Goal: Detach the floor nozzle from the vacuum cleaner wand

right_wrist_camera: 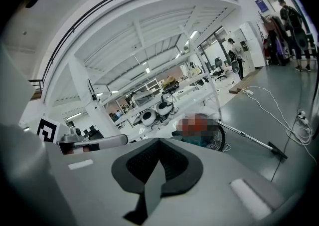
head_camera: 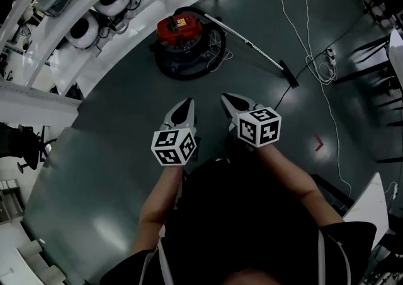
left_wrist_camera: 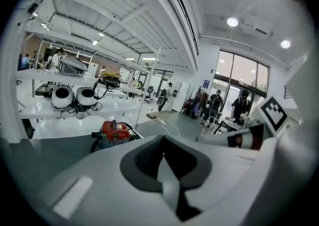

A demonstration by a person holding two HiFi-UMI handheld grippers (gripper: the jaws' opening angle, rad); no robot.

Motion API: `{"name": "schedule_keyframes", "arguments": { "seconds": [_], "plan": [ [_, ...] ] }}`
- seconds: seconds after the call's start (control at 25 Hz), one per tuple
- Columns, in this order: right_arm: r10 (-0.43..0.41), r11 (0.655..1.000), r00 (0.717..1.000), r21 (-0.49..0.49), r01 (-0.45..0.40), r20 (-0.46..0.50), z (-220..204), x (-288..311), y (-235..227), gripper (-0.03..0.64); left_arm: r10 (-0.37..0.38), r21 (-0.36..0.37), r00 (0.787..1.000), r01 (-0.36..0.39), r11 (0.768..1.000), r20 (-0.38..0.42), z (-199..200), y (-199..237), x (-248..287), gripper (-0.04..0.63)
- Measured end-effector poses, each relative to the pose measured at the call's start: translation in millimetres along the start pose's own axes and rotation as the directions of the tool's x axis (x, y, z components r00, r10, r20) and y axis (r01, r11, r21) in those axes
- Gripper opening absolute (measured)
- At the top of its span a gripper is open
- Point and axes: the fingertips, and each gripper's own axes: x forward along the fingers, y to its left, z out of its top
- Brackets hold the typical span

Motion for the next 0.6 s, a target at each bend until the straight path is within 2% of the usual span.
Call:
{"name": "schedule_keyframes", "arguments": {
  "seconds": [0.24, 0.4, 0.6],
  "plan": [
    [0.033, 0.999, 0.999, -0.011, -0.033, -0.025, 40.6, 31.6, -30.8, -0.004, 0.039, -0.006, 0.999, -0.039, 0.999, 0.007, 30.5, 6.7, 47.4, 0.009],
    [0.062, 0.998, 0.997, -0.027, -0.063, -0.046, 55.6, 47.3, -49.8, -0.004, 0.069, -0.029, 0.998, -0.069, 0.997, -0.007, 32.5, 10.9, 74.0, 0.009],
    [0.091, 0.996, 0.993, 0.025, -0.09, -0.074, 67.0, 66.5, -76.7, -0.003, 0.087, -0.052, 0.996, -0.089, 0.995, -0.033, 37.5, 12.2, 106.1, 0.009]
  ]
}}
